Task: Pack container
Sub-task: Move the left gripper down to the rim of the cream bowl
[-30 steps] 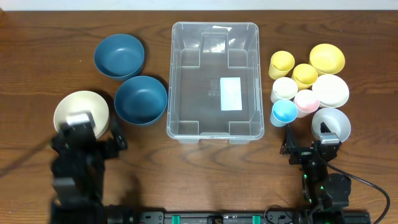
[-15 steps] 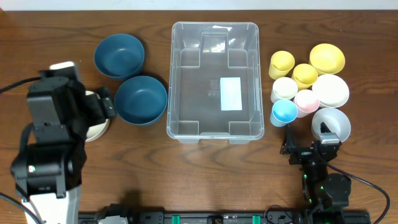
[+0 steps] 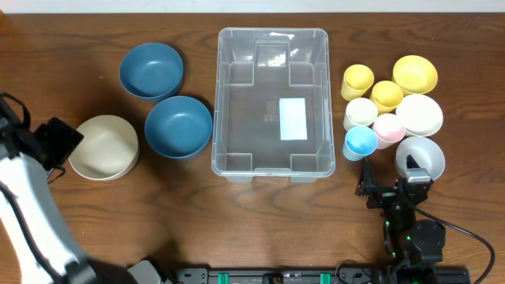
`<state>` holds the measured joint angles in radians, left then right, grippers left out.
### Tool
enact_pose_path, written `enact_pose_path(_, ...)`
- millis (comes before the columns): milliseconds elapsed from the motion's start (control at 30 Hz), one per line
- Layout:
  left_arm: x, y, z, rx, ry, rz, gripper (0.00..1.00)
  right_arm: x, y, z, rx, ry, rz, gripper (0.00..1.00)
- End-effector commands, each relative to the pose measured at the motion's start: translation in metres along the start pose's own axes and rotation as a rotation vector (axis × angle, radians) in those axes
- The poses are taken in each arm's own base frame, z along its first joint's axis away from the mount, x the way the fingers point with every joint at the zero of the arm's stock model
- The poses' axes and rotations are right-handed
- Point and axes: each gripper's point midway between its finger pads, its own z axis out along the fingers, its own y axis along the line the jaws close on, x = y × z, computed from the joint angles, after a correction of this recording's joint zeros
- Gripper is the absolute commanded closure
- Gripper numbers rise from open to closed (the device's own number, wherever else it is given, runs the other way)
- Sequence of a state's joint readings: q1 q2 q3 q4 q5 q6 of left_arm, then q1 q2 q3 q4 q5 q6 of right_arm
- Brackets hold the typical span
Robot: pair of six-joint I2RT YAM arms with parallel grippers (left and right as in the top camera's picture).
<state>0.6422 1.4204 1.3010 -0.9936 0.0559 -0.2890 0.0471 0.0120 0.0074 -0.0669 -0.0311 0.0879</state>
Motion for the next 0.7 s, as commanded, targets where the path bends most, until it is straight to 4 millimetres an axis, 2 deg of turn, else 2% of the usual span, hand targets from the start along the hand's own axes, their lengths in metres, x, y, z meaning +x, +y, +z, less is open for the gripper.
enact_pose_path(0, 0.005, 0.004, 0.018, 0.003, 0.085, -0.04, 0.02, 0.001, 0.0, 0.0, -0.003, 0.0, 0.013, 0.01)
enact_pose_path(200, 0.01, 0.013, 0.05, -0.056, 0.145, -0.029, 0.02, 0.001, 0.0, 0.0, -0.003, 0.0, 0.013, 0.01)
enact_pose_path(567, 0.04, 0.029, 0.105, -0.128, 0.271, -0.004, 0.0, 0.001, 0.0, 0.0, -0.003, 0.0, 0.013, 0.01)
enact_pose_path(667, 0.046, 0.031, 0.117, -0.14, 0.308, -0.002, 0.07, 0.001, 0.0, 0.0, -0.003, 0.0, 0.013, 0.01)
